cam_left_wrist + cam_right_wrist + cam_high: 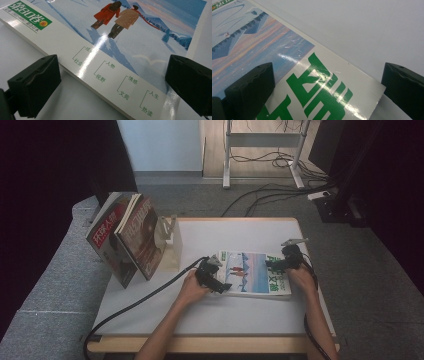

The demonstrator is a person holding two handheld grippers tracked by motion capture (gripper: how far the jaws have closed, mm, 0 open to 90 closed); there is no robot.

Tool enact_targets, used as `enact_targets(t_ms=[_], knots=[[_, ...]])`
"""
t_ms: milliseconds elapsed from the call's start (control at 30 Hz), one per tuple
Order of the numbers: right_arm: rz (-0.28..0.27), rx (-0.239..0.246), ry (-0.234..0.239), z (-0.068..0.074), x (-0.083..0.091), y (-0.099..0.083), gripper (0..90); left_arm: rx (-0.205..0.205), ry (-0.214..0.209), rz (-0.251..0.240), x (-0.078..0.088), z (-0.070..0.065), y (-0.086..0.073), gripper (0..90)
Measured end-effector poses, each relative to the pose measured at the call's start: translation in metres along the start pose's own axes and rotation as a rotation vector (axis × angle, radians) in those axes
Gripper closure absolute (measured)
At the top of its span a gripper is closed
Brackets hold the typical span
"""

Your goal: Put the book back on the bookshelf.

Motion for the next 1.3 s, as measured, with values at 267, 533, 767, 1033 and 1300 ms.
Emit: enact_targets(t_ms=[267, 533, 767, 1033, 1300], knots=[[0.005, -0.005, -0.004, 0.006, 0.005, -0.004, 0.0, 0.004, 0.000, 0.013, 0.002, 0.000, -0.002, 0.0], [-0.007, -0.009, -0.007, 0.016, 0.010, -0.010, 0.0, 0.033, -0.015, 0.011, 0.008, -0.001, -0.010, 0.0], [-0.009, -0.008, -0.005, 0.026, 0.014, -0.014, 0.0, 0.052, -0.039, 0.022, 0.013, -0.001, -0.018, 0.0], [-0.015, -0.003, 0.002, 0.038, 0.018, -0.018, 0.0, 0.038, -0.025, 0.039, 0.021, -0.005, -0.025, 0.0], [-0.019, 0.004, 0.009, 0.052, 0.022, -0.023, 0.0, 0.026, -0.008, 0.054, 0.031, -0.011, -0.034, 0.0]])
Point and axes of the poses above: each handheld gripper's, and its own axes: x roughly backward along the jaws, y roughly out of its top, z roughly to its left, the point moved 8 cm from there along -x, roughly forward along the jaws, and after that the axes turned 4 degrees about -y, right-handed, at the moved point
